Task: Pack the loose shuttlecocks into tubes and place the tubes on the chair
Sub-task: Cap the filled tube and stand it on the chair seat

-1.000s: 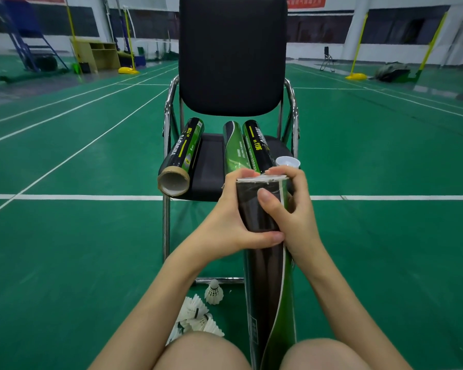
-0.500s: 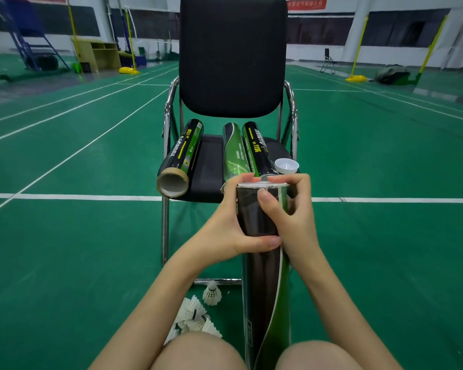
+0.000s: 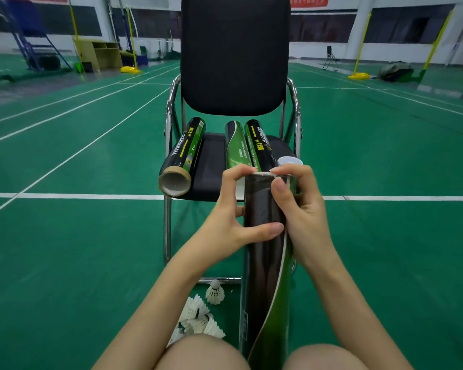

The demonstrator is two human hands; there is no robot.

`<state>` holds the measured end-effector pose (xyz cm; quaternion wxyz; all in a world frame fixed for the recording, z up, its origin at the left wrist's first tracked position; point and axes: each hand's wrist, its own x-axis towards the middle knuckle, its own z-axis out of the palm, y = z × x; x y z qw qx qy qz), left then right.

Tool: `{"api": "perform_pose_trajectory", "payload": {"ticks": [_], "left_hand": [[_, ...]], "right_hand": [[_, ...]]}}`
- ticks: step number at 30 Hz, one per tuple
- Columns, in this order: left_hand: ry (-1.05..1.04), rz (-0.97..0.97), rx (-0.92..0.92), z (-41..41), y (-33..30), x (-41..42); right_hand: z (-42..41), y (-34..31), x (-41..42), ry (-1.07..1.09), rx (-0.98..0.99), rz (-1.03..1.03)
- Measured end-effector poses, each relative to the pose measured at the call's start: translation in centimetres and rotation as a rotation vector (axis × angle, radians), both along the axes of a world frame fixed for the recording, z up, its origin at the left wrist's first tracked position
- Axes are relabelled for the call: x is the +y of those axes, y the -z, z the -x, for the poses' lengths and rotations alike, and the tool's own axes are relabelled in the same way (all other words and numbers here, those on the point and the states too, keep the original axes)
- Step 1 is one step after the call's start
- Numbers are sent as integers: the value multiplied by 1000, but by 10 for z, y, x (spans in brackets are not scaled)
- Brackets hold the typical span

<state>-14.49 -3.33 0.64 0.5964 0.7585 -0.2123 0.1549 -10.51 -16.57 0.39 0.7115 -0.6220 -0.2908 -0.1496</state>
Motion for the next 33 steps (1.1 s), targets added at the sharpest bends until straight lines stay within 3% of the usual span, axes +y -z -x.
{"api": "perform_pose_trajectory", "payload": {"ticks": [8, 12, 15, 16, 18, 21, 26, 33], "left_hand": [[20, 46, 112, 1, 3, -5], [-5, -42, 139, 4, -4, -12], [11, -136, 55, 31, -31, -27], [10, -178, 37, 36, -35, -27], [-9, -33, 89, 18, -20, -18], [-58, -37, 100, 16, -18, 10], [-53, -79, 58, 26, -56, 17], [53, -172, -13, 41, -120, 15]], "right_hand": [[4, 4, -1, 41, 27, 16], [-5, 9, 1, -7, 33, 41], [-59, 85, -17, 47, 31, 283], [-64, 93, -14, 58, 22, 272], [-33, 48, -14, 39, 48, 241], [-3, -20, -8, -35, 23, 173], [-1, -65, -16, -127, 84, 462], [12, -130, -37, -219, 143, 528]]}}
